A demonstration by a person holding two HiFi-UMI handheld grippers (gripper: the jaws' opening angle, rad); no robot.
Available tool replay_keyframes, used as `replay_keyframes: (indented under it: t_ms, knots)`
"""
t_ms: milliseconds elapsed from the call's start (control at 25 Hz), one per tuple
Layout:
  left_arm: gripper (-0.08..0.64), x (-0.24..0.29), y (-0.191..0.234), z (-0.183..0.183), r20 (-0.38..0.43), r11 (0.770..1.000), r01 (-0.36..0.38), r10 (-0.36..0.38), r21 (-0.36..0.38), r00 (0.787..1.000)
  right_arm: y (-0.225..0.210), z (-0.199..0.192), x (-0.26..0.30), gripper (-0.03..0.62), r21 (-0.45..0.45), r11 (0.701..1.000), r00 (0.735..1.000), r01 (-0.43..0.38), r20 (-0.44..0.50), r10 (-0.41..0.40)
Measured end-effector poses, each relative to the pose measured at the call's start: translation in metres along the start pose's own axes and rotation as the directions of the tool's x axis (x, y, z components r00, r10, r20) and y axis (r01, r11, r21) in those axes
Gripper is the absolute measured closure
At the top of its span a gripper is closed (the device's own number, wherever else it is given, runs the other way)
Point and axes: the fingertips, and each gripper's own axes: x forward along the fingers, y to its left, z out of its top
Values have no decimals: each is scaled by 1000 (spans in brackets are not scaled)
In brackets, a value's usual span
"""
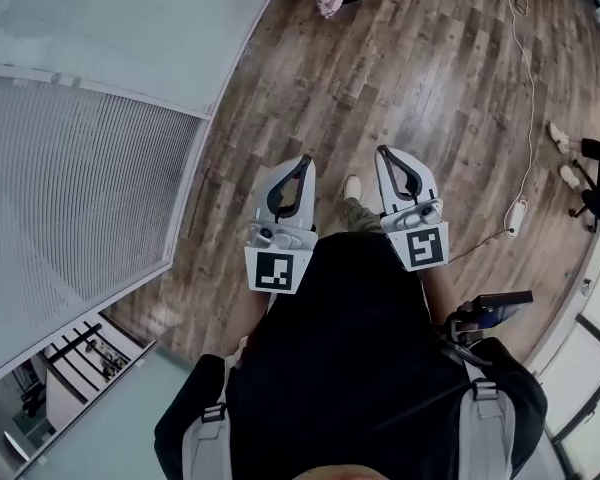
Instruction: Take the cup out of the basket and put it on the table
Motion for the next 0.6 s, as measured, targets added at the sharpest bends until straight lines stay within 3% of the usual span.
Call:
replay_keyframes:
  t_ms: [120, 280, 440, 600]
  knots:
    - [560, 40, 6, -10, -5, 999, -21, 20, -26, 1000, -50, -11, 18, 581, 6, 1000, 1000, 29, 0, -29]
    - [560, 69, 13, -35, -49, 989, -51, 45, -137, 998, -94, -19, 39, 581, 37, 996, 997, 83, -8, -82]
    - [560, 101, 25, -48, -97, 992, -36, 24, -119, 995, -119, -20, 67, 581, 42, 997, 997, 71, 4, -71]
    - [560, 140, 49, -57, -93, 992, -29, 17, -123, 996, -139, -34, 97, 581, 55, 995, 996, 87, -31, -85]
